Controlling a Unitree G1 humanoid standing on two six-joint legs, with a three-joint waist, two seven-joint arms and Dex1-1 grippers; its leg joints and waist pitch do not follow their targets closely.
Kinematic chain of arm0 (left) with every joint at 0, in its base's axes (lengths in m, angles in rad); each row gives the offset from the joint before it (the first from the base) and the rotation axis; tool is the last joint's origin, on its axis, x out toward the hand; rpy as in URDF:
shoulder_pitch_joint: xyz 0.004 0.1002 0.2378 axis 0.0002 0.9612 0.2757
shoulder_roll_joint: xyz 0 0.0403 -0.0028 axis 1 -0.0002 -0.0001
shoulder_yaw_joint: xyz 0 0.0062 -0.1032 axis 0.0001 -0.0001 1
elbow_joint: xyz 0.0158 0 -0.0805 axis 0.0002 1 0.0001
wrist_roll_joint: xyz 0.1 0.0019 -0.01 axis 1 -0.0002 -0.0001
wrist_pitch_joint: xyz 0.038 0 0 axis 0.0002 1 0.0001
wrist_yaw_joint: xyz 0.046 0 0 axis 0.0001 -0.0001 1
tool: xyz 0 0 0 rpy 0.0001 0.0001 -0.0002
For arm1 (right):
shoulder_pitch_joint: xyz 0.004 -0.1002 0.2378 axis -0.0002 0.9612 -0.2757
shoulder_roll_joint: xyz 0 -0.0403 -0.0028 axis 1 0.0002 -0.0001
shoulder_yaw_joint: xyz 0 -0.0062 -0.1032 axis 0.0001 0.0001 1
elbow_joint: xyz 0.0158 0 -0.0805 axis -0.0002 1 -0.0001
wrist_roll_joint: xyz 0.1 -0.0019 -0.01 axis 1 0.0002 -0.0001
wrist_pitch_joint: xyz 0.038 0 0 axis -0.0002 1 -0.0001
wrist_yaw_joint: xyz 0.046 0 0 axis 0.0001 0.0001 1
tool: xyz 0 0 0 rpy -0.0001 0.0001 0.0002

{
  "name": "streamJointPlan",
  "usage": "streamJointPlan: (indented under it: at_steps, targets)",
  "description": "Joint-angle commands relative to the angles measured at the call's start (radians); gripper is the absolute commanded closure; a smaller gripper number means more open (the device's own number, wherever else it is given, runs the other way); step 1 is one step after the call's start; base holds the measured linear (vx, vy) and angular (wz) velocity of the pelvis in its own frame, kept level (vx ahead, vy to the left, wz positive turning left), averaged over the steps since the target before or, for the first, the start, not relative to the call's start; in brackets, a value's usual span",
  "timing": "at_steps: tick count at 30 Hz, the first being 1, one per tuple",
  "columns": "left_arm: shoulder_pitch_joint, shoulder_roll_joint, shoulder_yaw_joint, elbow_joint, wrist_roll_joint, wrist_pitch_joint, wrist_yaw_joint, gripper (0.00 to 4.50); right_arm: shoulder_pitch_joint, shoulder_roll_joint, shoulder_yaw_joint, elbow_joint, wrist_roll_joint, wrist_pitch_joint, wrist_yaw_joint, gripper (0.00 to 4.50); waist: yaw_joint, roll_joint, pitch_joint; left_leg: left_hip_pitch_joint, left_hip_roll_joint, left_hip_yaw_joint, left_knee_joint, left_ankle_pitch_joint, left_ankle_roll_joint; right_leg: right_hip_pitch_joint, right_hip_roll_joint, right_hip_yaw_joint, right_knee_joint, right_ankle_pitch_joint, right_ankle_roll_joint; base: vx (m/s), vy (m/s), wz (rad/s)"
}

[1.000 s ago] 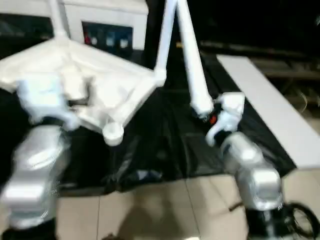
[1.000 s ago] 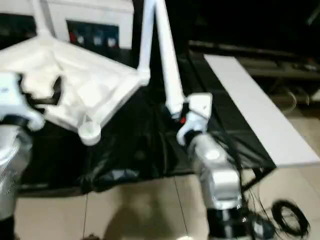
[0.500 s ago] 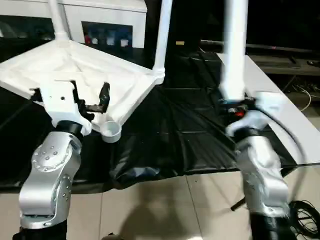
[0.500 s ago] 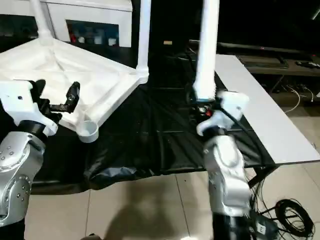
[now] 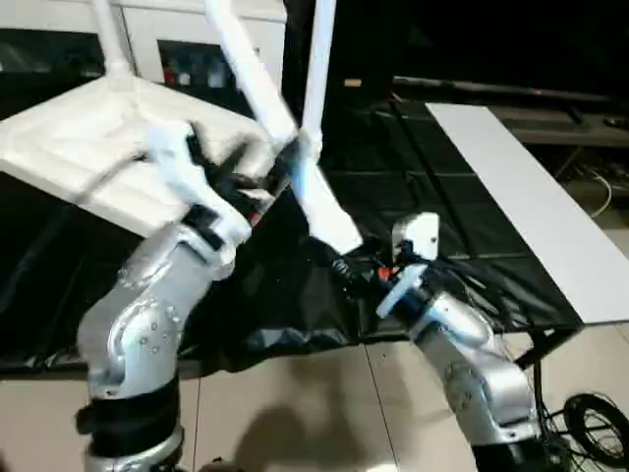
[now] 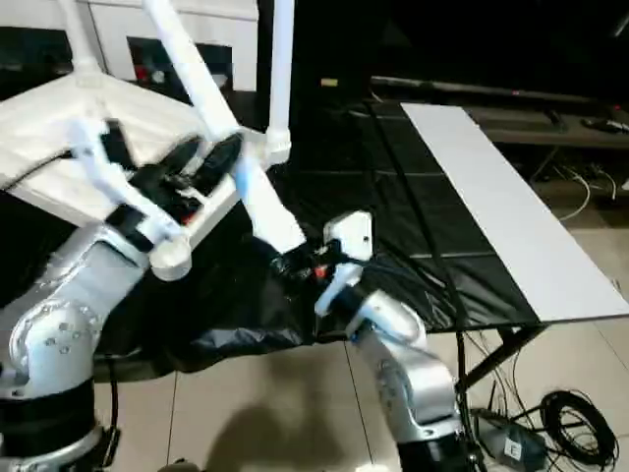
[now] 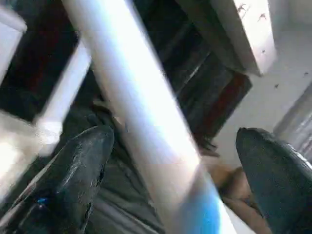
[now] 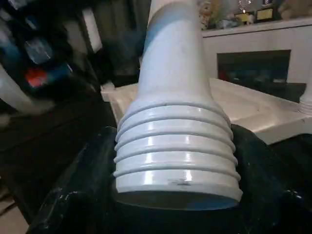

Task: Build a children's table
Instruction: Pick table leg

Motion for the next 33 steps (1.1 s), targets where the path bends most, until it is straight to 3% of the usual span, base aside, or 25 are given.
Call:
streamJointPlan:
  at_steps: [1, 11, 13, 15, 24, 33]
  targets:
    - [-0.036, -0.017, 0.031, 0.025, -0.059, 0.05, 0.041, 0.0, -0.018, -0.009, -0.014, 0.004, 0.014, -0.001, 0.017, 1.69, 0.003, 0.018, -0.05, 0.009, 0.081, -0.029, -0.092, -0.147, -0.03, 0.043, -0.101, 0.067, -0.075, -0.142, -0.158, 0.0, 0.0, 0.0]
    - [-0.102, -0.031, 0.102, 0.101, -0.141, 0.061, 0.111, 0.0, -0.012, -0.031, 0.018, -0.025, 0.014, 0.004, 0.064, 1.69, 0.014, 0.018, -0.052, 0.011, 0.086, -0.03, -0.092, -0.125, -0.019, 0.046, -0.103, 0.066, -0.074, -0.129, -0.157, 0.0, 0.0, 0.0]
    - [-0.122, -0.04, 0.147, 0.111, -0.21, 0.092, 0.129, 0.18, -0.007, -0.039, 0.024, -0.027, 0.018, 0.015, 0.074, 1.69, 0.014, 0.022, -0.052, 0.011, 0.087, -0.031, -0.094, -0.131, -0.025, 0.046, -0.101, 0.066, -0.072, -0.122, -0.161, 0.0, 0.0, 0.0]
    - [-0.127, -0.023, 0.15, 0.109, -0.243, 0.132, 0.11, 0.4, 0.001, -0.052, 0.035, -0.032, 0.019, 0.023, 0.092, 1.69, 0.015, 0.018, -0.051, 0.012, 0.083, -0.029, -0.093, -0.145, -0.03, 0.046, -0.101, 0.066, -0.073, -0.14, -0.159, 0.0, 0.0, 0.0]
    - [-0.12, 0.056, 0.085, 0.093, -0.206, 0.153, 0.041, 1.07, -0.008, -0.067, 0.033, -0.017, 0.021, 0.03, 0.108, 1.69, 0.016, 0.019, -0.05, 0.011, 0.085, -0.031, -0.097, -0.141, -0.03, 0.044, -0.101, 0.067, -0.076, -0.166, -0.132, 0.0, 0.0, 0.0]
    - [-0.129, 0.056, 0.103, 0.094, -0.244, 0.164, 0.071, 1.89, -0.004, -0.076, 0.035, -0.024, 0.024, 0.04, 0.109, 1.69, 0.016, 0.023, -0.051, 0.01, 0.085, -0.03, -0.096, -0.141, -0.037, 0.047, -0.103, 0.067, -0.074, -0.141, -0.152, 0.0, 0.0, 0.0]
